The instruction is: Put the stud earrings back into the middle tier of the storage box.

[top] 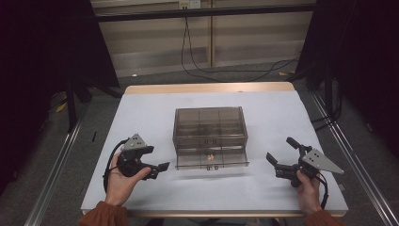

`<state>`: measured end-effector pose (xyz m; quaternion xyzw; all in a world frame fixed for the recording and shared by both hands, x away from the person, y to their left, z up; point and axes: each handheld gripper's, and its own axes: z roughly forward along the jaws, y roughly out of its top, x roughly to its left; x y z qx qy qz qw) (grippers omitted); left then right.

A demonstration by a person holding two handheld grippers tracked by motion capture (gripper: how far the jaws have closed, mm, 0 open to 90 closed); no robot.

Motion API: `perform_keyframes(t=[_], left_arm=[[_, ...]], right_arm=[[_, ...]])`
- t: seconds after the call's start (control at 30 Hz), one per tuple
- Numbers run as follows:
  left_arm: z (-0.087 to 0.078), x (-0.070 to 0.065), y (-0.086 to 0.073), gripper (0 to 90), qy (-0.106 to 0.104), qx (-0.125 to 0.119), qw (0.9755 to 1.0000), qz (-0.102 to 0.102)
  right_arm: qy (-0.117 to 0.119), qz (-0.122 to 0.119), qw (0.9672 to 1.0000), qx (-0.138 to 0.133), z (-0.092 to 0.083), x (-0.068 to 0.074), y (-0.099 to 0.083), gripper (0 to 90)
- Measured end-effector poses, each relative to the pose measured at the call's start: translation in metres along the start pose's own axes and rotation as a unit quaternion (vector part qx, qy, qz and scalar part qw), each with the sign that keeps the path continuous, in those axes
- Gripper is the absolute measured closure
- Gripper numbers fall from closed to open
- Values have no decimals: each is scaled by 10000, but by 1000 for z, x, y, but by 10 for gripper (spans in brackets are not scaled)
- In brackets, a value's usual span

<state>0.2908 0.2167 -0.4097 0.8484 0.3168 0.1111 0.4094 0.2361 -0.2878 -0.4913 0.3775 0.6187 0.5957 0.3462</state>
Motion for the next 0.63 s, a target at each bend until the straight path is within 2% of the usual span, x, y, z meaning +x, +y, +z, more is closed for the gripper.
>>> perform_keyframes(t=[0.1,0.2,0.27,0.33,0.4,0.43,0.47,0.53,0.63], left_arm=[[-4,6,-13,140,66,-31,9999,-145],[-6,8,-24,148,200,14,9997,-171],[-8,10,-30,176,165,-49,9994,-307],[-12,11,-35,168,162,-242,9986,-437],[-14,10,-40,159,419,-310,9979,-376],[-14,11,-43,142,475,-426,9971,-403],[-15,14,-48,137,453,-566,9959,-548],[-15,16,-52,140,545,-560,9949,-645],[-12,20,-54,139,720,-552,9938,-646]], right_arm=[[4,-11,10000,-5,0,0,0,28],[0,2,10000,0,0,0,0,28],[7,-2,10000,-2,0,0,0,28],[2,-11,10000,-8,0,0,0,28],[2,-8,10000,-6,0,0,0,28],[3,-11,10000,-11,0,0,0,28],[3,-2,10000,-8,0,0,0,28],[-2,-1,10000,-2,0,0,0,28],[-7,12,10000,1,0,0,0,28]])
